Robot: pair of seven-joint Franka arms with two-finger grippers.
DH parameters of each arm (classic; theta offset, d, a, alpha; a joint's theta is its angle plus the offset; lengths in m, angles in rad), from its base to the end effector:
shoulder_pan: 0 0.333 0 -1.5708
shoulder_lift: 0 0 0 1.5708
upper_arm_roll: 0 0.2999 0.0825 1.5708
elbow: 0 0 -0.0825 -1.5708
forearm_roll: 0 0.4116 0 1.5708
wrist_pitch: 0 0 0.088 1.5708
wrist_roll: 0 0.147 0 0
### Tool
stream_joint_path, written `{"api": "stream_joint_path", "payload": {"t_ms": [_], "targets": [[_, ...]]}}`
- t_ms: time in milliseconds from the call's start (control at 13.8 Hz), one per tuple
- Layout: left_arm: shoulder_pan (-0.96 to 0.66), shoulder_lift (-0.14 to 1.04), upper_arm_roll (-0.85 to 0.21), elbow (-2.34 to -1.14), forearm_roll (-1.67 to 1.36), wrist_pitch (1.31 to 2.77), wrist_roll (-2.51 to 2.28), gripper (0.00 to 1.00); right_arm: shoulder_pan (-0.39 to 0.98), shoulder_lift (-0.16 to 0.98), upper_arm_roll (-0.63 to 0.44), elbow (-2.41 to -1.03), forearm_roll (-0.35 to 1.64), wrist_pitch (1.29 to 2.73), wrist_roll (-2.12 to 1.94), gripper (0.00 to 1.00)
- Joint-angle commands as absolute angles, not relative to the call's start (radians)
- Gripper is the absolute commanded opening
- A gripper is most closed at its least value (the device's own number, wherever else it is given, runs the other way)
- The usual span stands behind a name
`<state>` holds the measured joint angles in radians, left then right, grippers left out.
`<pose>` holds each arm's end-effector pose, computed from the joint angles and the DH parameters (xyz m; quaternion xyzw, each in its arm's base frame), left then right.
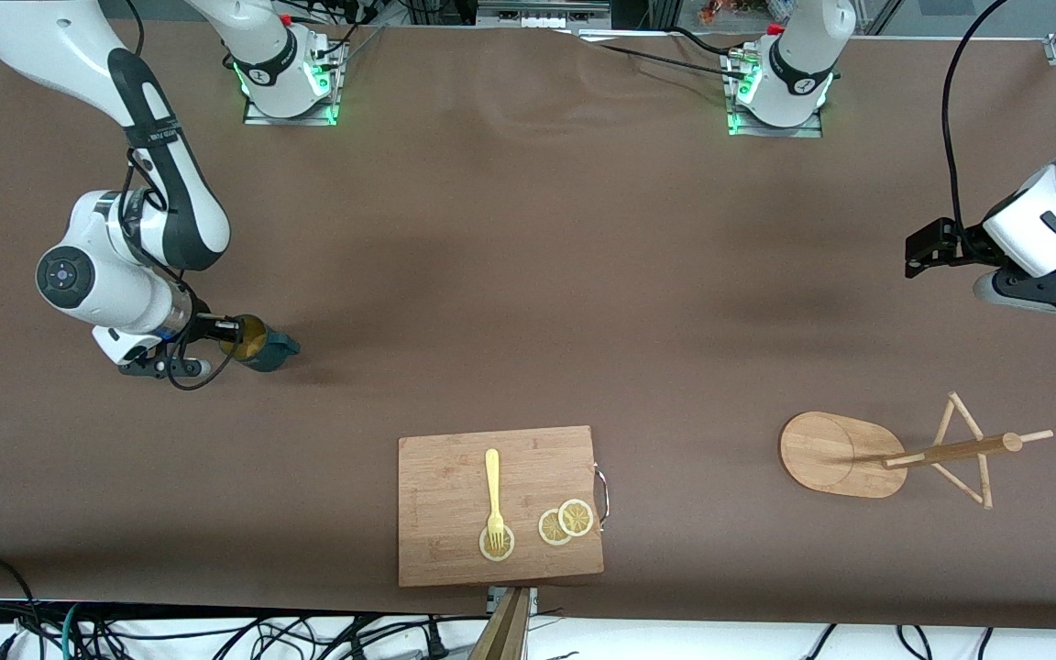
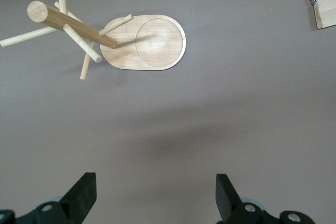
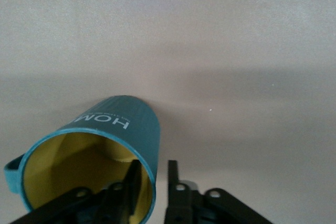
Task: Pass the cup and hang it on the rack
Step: 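Grasp the teal mug's rim with the right gripper and lift it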
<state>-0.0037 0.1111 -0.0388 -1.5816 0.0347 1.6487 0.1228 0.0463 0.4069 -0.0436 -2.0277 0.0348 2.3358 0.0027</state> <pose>0.6150 -0.0204 0.5031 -0.9961 0.0842 0.0225 0.0142 0.5977 0.0024 0.1617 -0.9987 0.0113 0.0491 0.0031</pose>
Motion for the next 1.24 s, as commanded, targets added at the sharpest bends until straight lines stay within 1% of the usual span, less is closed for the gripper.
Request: {"api": "stream_joint_path", "payload": {"t_ms": [0, 291, 436, 581, 872, 1163], "targets": [[-0.003, 0.104, -0.038, -1.571, 0.034, 1.632, 0.124, 1.0, 0.048, 0.397, -0.04, -2.036, 0.058, 2.342, 0.012, 0.0], [-0.003, 0.104, -0.04, -1.571, 0.034, 1.631, 0.124, 1.0, 0.051, 0.397, -0.029, -2.002, 0.078, 2.341, 0.005, 0.0], [-0.003, 0.104, -0.041, -1.571, 0.034, 1.632, 0.124, 1.0, 0.052, 0.397, 0.003, -1.967, 0.08, 2.341, 0.011, 0.0], [-0.005, 0.104, -0.043, -1.571, 0.034, 1.631, 0.123, 1.0, 0.077, 0.397, 0.043, -1.915, 0.08, 2.317, 0.116, 0.0], [-0.003, 0.104, -0.043, -1.571, 0.034, 1.631, 0.124, 1.0, 0.216, 0.468, 0.058, -1.746, 0.078, 2.223, 0.392, 0.0], [-0.003, 0.104, -0.043, -1.571, 0.034, 1.624, 0.124, 1.0, 0.352, 0.554, 0.058, -1.613, 0.078, 2.22, 0.565, 0.0]]}}
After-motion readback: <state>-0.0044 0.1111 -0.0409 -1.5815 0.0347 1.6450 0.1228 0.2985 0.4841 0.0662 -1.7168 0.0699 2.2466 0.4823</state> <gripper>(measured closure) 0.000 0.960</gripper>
